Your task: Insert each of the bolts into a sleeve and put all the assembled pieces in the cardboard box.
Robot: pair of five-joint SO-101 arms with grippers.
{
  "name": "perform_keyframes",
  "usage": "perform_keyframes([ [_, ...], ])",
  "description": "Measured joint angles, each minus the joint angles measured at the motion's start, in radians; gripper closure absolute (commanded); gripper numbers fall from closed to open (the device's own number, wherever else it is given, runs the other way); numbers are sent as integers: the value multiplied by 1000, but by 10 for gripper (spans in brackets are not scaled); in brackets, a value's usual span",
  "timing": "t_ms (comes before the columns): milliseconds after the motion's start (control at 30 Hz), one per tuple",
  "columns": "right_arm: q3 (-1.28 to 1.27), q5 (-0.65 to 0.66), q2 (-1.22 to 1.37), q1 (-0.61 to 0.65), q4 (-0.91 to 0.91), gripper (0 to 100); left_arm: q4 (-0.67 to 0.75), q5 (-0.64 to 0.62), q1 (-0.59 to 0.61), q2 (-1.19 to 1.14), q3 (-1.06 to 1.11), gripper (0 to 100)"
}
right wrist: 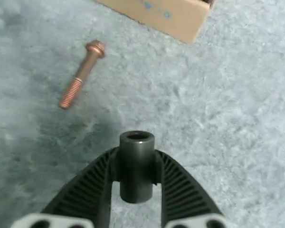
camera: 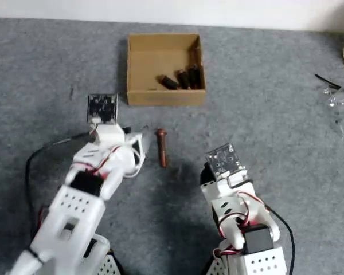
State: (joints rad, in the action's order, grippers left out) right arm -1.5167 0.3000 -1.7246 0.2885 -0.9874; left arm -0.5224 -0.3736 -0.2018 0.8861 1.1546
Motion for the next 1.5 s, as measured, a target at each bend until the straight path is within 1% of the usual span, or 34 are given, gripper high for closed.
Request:
perform_keyframes([
  [100,-25,0,-52,-29,5,994,0,-2,-17,-101,-63,761],
  [267,-29,0,-97,-38,5,994,0,8,-68,-284,-161,771],
  [400,-72,0,-98,-46,61,994,0,8,-109,-427,-238,769],
  [533,-115,0,-98,-49,101,994,0,8,-112,-560,-318,768],
  [867,-118,0,-98,-49,110,994,-6,8,-112,-862,-493,768],
  [1133,-118,0,-98,-49,110,994,-207,8,-112,-1008,-661,768],
  [1400,-118,0,-98,-49,110,994,-301,8,-81,-1171,-816,768],
  [1500,-118,0,-98,-49,110,994,-370,8,-71,-1232,-908,769],
])
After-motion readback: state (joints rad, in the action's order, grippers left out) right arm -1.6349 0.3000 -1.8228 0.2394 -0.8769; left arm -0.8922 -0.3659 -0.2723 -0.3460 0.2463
